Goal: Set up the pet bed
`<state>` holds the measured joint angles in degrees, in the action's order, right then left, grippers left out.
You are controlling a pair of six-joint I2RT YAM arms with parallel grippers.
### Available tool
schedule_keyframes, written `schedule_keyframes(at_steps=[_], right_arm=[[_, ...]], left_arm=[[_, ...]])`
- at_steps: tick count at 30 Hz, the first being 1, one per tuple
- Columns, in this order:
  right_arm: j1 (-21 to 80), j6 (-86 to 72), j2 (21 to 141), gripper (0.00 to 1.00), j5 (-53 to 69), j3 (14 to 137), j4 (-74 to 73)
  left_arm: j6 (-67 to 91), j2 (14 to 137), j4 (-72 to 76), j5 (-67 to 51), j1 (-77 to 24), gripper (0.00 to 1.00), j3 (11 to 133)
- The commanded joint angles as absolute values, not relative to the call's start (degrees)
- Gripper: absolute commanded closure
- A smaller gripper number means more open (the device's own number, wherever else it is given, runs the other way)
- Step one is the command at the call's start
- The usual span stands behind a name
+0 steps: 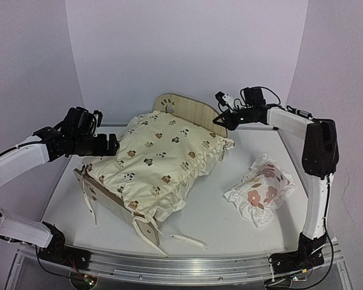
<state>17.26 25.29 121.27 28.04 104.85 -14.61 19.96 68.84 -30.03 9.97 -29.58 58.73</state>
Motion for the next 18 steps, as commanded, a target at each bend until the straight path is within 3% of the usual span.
schedule_keyframes(at_steps=[1, 7, 18], right_arm=[[13.3, 17.1, 111.7, 1.0, 5.4, 96.0, -17.5], [12.5, 12.7, 101.7, 1.0, -10.5, 83.5, -17.0], [12.4, 2.0, 77.8, 1.0, -27.3, 60.7, -21.0]], left_arm=[[19.2, 68.9, -28.8, 9.9, -29.8, 0.01, 62.7], [19.6, 70.1, -28.6, 7.7, -30.1, 0.01, 63.8], [22.7, 70.7, -28.0, 10.0, -31.1, 0.04, 60.4]])
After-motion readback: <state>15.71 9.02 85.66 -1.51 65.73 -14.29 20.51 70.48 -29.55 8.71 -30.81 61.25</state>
